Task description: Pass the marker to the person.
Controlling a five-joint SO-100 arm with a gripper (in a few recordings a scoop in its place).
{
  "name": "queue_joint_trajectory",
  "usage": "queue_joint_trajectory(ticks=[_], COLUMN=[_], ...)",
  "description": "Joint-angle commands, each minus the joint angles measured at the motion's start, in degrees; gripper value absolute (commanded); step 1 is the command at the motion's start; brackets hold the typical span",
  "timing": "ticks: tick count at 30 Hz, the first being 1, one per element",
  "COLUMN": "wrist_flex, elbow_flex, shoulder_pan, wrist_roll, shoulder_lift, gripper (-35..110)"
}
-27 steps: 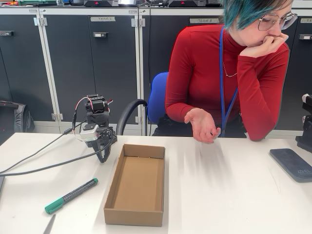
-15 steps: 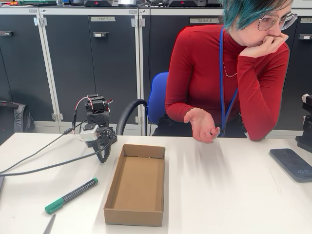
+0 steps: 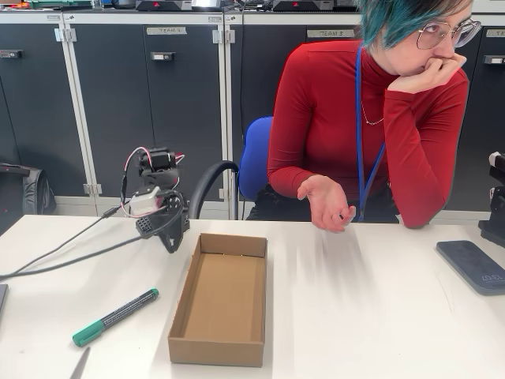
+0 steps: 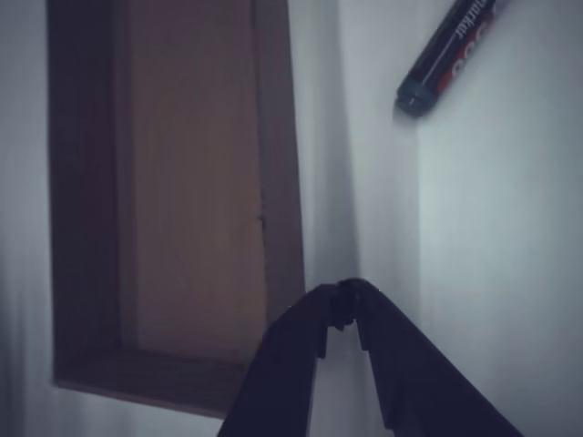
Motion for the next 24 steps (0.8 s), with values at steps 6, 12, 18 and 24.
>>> queue_joint_trajectory(ticks=[6, 12, 18, 24], wrist_flex=[-5.36, -1.32, 4.39, 8.09], elbow_flex=[-37.18, -50.80, -64.34, -71.54], shoulder_pan=[-2.99, 7.21, 16.88, 21.36], wrist_roll=[8.61, 11.60, 15.47, 13.97], shoulder_lift=[-20.65, -28.92, -42.98, -60.38], gripper=[-5, -5, -5, -5])
